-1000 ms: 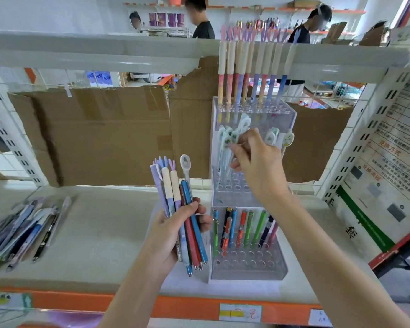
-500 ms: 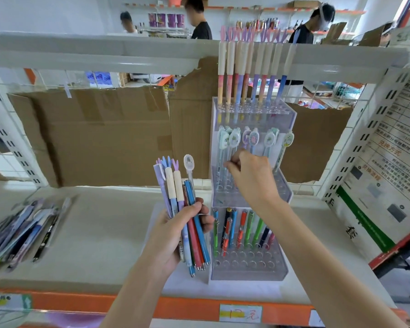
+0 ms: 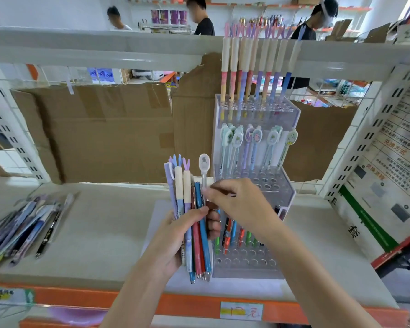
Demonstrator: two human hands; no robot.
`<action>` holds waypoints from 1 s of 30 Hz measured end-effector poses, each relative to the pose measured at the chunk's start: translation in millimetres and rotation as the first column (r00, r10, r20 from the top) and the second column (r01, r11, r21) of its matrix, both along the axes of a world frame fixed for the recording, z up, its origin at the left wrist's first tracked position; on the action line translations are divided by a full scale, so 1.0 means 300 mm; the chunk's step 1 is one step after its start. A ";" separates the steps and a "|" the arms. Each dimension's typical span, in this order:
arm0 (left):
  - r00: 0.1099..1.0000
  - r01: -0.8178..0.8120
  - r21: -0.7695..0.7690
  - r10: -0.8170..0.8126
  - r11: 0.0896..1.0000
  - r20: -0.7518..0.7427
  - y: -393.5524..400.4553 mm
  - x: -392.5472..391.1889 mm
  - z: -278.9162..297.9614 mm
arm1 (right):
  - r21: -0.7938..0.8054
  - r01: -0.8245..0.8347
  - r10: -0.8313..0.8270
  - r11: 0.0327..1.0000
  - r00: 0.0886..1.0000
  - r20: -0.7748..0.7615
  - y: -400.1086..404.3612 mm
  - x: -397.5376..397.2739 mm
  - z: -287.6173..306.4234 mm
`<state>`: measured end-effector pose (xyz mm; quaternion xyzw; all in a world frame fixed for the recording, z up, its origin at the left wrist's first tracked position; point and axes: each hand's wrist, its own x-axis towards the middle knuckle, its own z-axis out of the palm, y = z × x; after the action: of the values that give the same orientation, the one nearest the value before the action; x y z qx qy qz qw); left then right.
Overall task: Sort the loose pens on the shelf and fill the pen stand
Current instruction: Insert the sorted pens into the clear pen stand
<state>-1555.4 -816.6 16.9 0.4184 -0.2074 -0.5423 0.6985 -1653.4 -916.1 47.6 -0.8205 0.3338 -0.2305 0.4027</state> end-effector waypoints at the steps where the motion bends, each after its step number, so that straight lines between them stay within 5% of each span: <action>1: 1.000 0.005 -0.002 -0.005 1.000 0.008 0.000 -0.005 0.002 | 0.065 -0.024 0.023 0.998 0.999 0.028 0.006 0.001 -0.003; 8: 0.996 -0.082 0.008 0.082 0.997 0.020 0.000 -0.007 -0.003 | 0.078 0.098 -0.120 0.992 0.917 0.380 -0.018 -0.037 0.077; 11: 0.997 -0.071 0.013 0.071 0.997 0.003 0.006 0.002 -0.004 | -0.113 0.231 -0.146 0.966 0.856 0.496 -0.075 -0.077 0.154; 15: 0.995 -0.101 0.018 0.100 0.995 0.023 -0.001 -0.004 -0.007 | -0.300 0.323 -0.182 0.898 0.892 0.414 -0.134 -0.072 0.139; 22: 0.990 -0.097 0.005 0.096 0.995 0.103 -0.016 -0.006 0.000 | -0.383 0.260 -0.149 0.887 0.944 0.295 -0.170 -0.043 0.080; 30: 0.988 -0.076 -0.010 0.076 0.997 0.135 -0.017 -0.010 0.003 | -0.477 0.197 -0.265 0.856 0.961 -0.079 -0.195 -0.015 0.013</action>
<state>-1558.4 -821.8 17.9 0.4601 -0.2396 -0.4851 0.7040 -1658.0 -974.5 51.4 -0.8611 0.3927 -0.2917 0.1390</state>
